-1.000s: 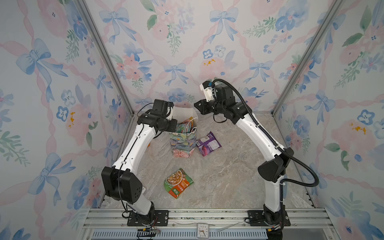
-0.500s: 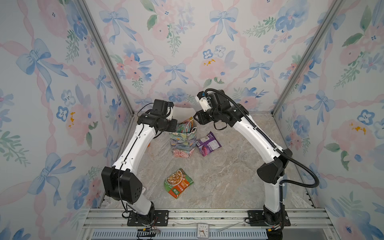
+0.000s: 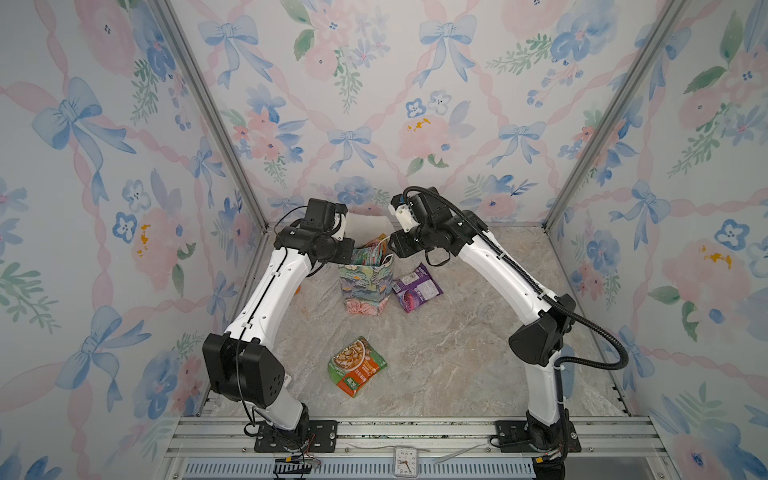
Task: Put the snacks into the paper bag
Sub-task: 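Open the right gripper to release the teal packet and raise it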
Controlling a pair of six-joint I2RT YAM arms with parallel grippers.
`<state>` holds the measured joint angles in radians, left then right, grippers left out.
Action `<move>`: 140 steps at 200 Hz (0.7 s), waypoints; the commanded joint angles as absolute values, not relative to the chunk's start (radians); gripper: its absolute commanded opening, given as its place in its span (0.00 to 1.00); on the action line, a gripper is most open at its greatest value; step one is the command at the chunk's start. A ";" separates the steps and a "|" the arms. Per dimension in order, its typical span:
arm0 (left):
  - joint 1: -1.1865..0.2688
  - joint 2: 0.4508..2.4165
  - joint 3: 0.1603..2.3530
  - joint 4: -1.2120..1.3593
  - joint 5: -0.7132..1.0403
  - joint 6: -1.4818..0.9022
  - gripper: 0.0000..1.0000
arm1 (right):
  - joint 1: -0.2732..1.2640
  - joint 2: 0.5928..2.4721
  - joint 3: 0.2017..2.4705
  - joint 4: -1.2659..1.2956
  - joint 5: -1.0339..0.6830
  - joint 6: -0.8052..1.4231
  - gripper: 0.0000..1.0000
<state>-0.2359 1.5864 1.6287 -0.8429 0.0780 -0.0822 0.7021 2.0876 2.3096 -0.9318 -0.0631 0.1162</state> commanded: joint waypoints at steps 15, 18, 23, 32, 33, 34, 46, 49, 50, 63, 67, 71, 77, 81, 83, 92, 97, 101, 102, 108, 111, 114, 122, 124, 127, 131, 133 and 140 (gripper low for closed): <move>-0.238 1.555 1.627 -0.849 0.089 -0.074 0.00 | 0.710 2.142 2.348 -0.988 -0.069 0.139 0.49; -0.239 1.555 1.628 -0.849 0.089 -0.074 0.00 | 0.710 2.146 2.351 -0.989 -0.070 0.139 0.49; -0.239 1.555 1.628 -0.850 0.089 -0.074 0.00 | 0.709 2.153 2.355 -0.995 -0.068 0.141 0.49; -0.239 1.554 1.625 -0.849 0.087 -0.072 0.00 | 0.709 2.160 2.359 -1.000 -0.067 0.142 0.47; -0.238 1.554 1.625 -0.850 0.087 -0.073 0.00 | 0.708 2.161 2.358 -1.000 -0.067 0.142 0.47; -0.239 1.554 1.625 -0.850 0.087 -0.073 0.00 | 0.708 2.161 2.358 -1.000 -0.067 0.143 0.47; -0.239 1.549 1.622 -0.849 0.083 -0.072 0.00 | 0.702 2.165 2.353 -1.002 -0.066 0.146 0.36; -0.238 1.549 1.621 -0.850 0.082 -0.070 0.00 | 0.701 2.163 2.351 -1.001 -0.065 0.148 0.32; -0.238 1.549 1.621 -0.850 0.083 -0.070 0.00 | 0.701 2.163 2.350 -1.001 -0.065 0.148 0.31; -0.238 1.546 1.620 -0.850 0.080 -0.069 0.00 | 0.696 2.154 2.332 -0.990 -0.069 0.154 0.18; -0.238 1.545 1.619 -0.850 0.079 -0.070 0.00 | 0.695 2.150 2.327 -0.986 -0.070 0.155 0.16; -0.238 1.545 1.619 -0.851 0.080 -0.070 0.00 | 0.692 2.143 2.317 -0.980 -0.074 0.158 0.13; -0.239 1.544 1.619 -0.851 0.078 -0.069 0.00 | 0.689 2.132 2.301 -0.968 -0.080 0.162 0.09; -0.238 1.543 1.619 -0.850 0.077 -0.069 0.00 | 0.687 2.124 2.289 -0.957 -0.085 0.166 0.08; -0.239 1.543 1.620 -0.850 0.077 -0.069 0.00 | 0.687 2.119 2.284 -0.954 -0.088 0.169 0.07; -0.238 1.543 1.618 -0.850 0.077 -0.069 0.00 | 0.682 2.096 2.248 -0.924 -0.099 0.179 0.05; -0.239 1.542 1.619 -0.850 0.075 -0.069 0.00 | 0.678 2.082 2.228 -0.907 -0.106 0.186 0.04; -0.239 1.542 1.619 -0.850 0.074 -0.068 0.00 | 0.673 2.069 2.208 -0.891 -0.115 0.194 0.03; -0.239 1.542 1.619 -0.851 0.075 -0.068 0.00 | 0.672 2.066 2.202 -0.886 -0.117 0.197 0.03; -0.238 1.542 1.619 -0.851 0.073 -0.068 0.00 | 0.666 2.047 2.171 -0.859 -0.131 0.210 0.02; -0.239 1.541 1.617 -0.850 0.072 -0.068 0.00 | 0.661 2.035 2.155 -0.844 -0.142 0.217 0.02; -0.239 1.540 1.617 -0.851 0.072 -0.068 0.00 | 0.655 2.024 2.133 -0.829 -0.151 0.226 0.02; -0.238 1.539 1.617 -0.850 0.070 -0.066 0.00 | 0.639 1.994 2.076 -0.780 -0.183 0.255 0.01; -0.239 1.540 1.615 -0.850 0.070 -0.067 0.00 | 0.633 1.985 2.061 -0.766 -0.192 0.264 0.01; -0.239 1.540 1.615 -0.849 0.069 -0.066 0.00 | 0.626 1.974 2.037 -0.745 -0.206 0.275 0.01; -0.238 1.539 1.613 -0.849 0.068 -0.067 0.00 | 0.615 1.958 2.005 -0.716 -0.224 0.294 0.00; -0.238 1.540 1.613 -0.850 0.068 -0.067 0.00 | 0.609 1.950 1.992 -0.701 -0.232 0.304 0.00; -0.238 1.539 1.611 -0.850 0.066 -0.067 0.00 | 0.589 1.923 1.936 -0.648 -0.258 0.338 0.00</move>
